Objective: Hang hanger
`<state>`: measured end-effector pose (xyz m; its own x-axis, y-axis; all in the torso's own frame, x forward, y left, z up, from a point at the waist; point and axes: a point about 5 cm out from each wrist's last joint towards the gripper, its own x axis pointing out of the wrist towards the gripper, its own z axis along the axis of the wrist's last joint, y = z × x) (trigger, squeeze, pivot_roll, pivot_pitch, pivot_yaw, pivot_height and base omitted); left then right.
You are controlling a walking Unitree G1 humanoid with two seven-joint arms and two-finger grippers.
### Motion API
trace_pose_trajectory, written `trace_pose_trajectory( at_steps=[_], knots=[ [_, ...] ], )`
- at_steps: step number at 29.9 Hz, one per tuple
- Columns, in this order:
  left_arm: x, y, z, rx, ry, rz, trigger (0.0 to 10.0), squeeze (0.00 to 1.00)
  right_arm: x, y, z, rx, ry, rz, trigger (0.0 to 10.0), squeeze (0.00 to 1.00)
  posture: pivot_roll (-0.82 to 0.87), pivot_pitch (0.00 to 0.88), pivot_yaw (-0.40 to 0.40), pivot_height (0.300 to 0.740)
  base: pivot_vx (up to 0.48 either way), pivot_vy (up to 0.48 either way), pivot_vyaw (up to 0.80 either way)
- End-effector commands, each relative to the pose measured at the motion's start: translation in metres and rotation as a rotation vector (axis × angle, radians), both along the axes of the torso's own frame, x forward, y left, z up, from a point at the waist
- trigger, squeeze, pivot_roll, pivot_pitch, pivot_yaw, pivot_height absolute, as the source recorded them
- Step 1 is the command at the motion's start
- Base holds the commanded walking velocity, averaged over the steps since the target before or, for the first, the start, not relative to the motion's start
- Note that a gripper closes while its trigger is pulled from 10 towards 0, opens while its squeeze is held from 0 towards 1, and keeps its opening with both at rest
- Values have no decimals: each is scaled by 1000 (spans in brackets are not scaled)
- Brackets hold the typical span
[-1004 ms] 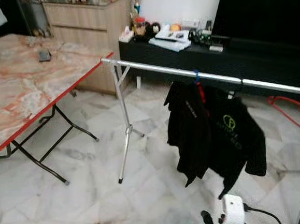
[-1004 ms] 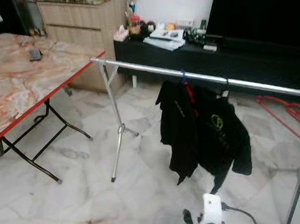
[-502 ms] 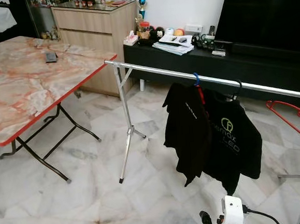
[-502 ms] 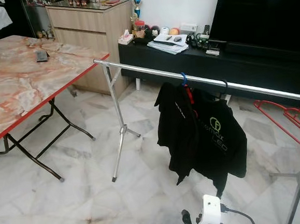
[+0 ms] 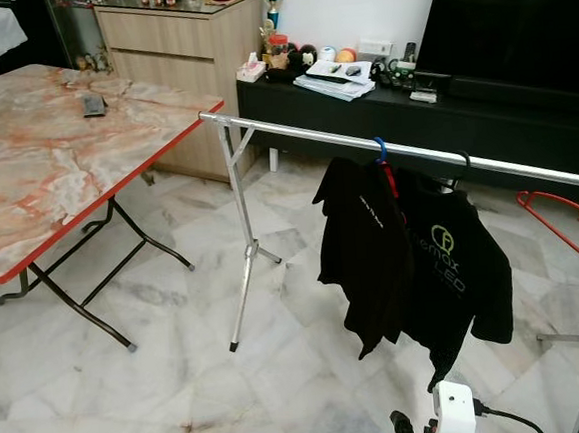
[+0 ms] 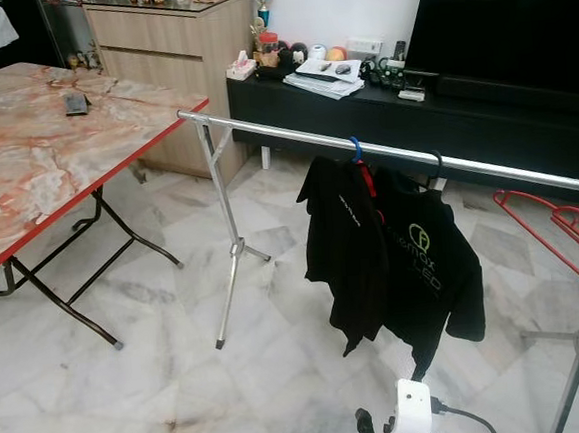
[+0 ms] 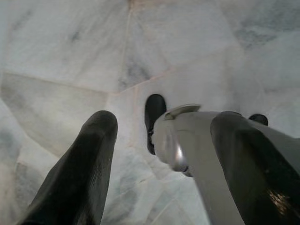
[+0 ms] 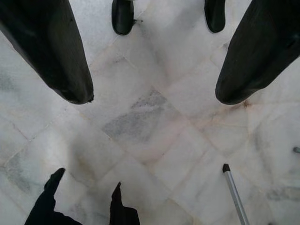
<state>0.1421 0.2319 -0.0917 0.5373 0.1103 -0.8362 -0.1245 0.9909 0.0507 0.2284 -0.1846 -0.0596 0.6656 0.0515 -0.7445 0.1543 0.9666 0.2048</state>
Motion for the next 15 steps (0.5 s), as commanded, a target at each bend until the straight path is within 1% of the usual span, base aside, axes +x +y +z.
trace_pose_trajectory(
  at_steps=[1,4,9,15],
  knots=[
    [-3,-4,-3,4,33,-13,10000,0,-3,-4,-1,1,-4,-26,10000,0,133,0,-69,740,244,0,0],
    [1,-11,-3,0,27,-24,10000,0,-3,-4,-1,-2,-4,-14,10000,0,126,0,-71,740,266,0,0],
    [3,-9,-2,-2,19,-22,10000,0,-4,-4,-2,-9,7,-19,10000,0,139,0,-67,740,327,0,0],
    [-5,-4,-3,2,39,-45,10000,0,-4,-2,-2,-4,7,-14,10000,0,120,0,-53,740,354,0,0]
  ],
)
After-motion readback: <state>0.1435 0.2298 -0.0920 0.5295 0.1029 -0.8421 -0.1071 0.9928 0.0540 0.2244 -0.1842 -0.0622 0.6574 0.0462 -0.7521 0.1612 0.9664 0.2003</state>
